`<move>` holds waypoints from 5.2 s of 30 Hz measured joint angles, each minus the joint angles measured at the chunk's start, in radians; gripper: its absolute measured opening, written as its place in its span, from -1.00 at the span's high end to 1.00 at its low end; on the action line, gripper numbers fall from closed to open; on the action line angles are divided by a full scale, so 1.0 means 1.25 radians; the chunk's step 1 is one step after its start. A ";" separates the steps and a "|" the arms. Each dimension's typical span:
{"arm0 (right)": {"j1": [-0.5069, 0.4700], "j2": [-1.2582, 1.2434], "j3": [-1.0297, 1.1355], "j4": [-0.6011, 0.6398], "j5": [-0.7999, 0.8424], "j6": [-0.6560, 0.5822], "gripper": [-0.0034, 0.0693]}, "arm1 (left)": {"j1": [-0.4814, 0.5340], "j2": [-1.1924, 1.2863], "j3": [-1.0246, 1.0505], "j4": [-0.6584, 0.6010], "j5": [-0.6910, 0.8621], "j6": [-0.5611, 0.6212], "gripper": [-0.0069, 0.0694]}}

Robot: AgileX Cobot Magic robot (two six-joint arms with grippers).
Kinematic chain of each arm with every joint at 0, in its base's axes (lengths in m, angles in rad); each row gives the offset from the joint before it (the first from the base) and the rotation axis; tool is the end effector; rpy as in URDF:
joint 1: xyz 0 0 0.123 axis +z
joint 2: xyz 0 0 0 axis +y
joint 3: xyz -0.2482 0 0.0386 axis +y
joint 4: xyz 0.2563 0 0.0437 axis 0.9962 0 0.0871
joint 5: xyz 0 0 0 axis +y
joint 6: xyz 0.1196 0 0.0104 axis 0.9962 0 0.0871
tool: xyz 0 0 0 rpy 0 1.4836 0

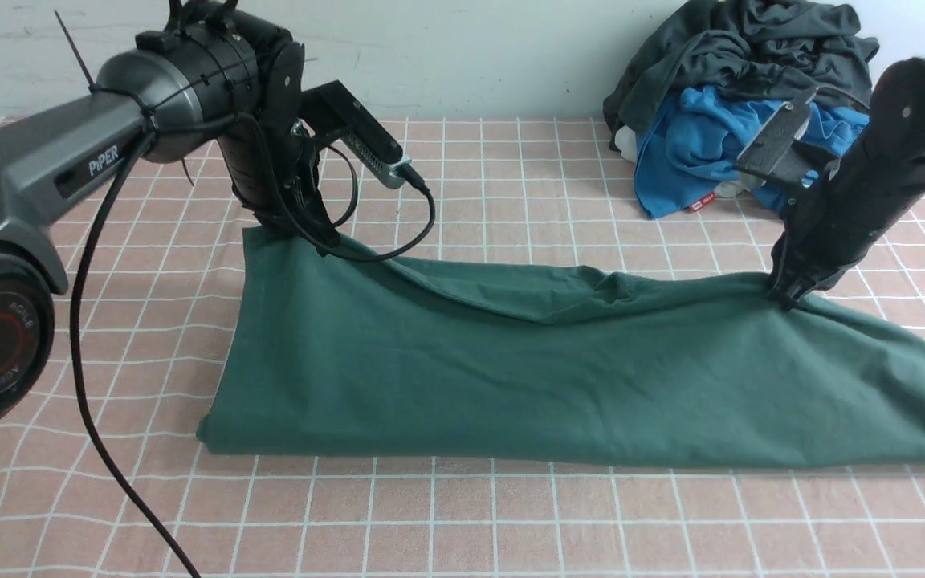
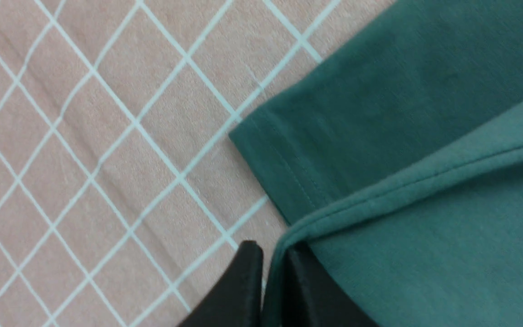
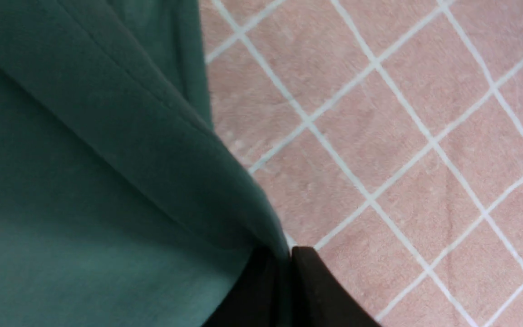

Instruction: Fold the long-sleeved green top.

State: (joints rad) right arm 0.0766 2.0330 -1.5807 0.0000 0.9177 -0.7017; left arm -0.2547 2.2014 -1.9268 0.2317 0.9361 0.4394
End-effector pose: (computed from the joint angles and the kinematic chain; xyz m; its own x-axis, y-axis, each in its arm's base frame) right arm 0.4276 0.0328 0.1401 -0.6807 -0.6997 -0.2169 -0.6756 0.7141 -0.1834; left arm 0.4783 -0.1016 0.1675 -0.6341 0.7202 -0.2814 0.6148 0.6903 0.3816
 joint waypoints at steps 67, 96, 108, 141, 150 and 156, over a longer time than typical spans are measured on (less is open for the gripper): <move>-0.254 -0.246 0.343 -0.051 -0.049 0.524 0.27 | -0.055 -0.100 0.329 -0.223 0.187 -0.102 0.83; -0.302 -0.219 0.343 -0.026 -0.087 0.488 0.78 | -0.055 -0.147 0.332 -0.214 0.175 -0.101 0.83; -0.096 -0.464 0.139 -0.009 -0.023 0.472 0.78 | -0.040 -0.517 0.333 -0.148 0.207 -0.145 0.83; 0.504 0.146 -0.384 0.264 0.103 0.530 -0.14 | -0.040 -1.342 0.894 -0.199 0.175 -0.216 0.83; 0.505 0.008 -0.422 0.109 0.258 0.496 -0.26 | -0.040 -1.613 1.101 -0.172 0.059 -0.325 0.83; 0.505 -0.200 -0.212 0.090 0.264 0.478 -0.02 | -0.040 -1.681 1.118 -0.176 0.059 -0.326 0.83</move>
State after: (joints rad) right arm 0.7080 1.7830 -1.8458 0.1131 1.2480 -0.1041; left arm -0.3044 0.0997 -0.5299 0.0111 1.0098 0.0322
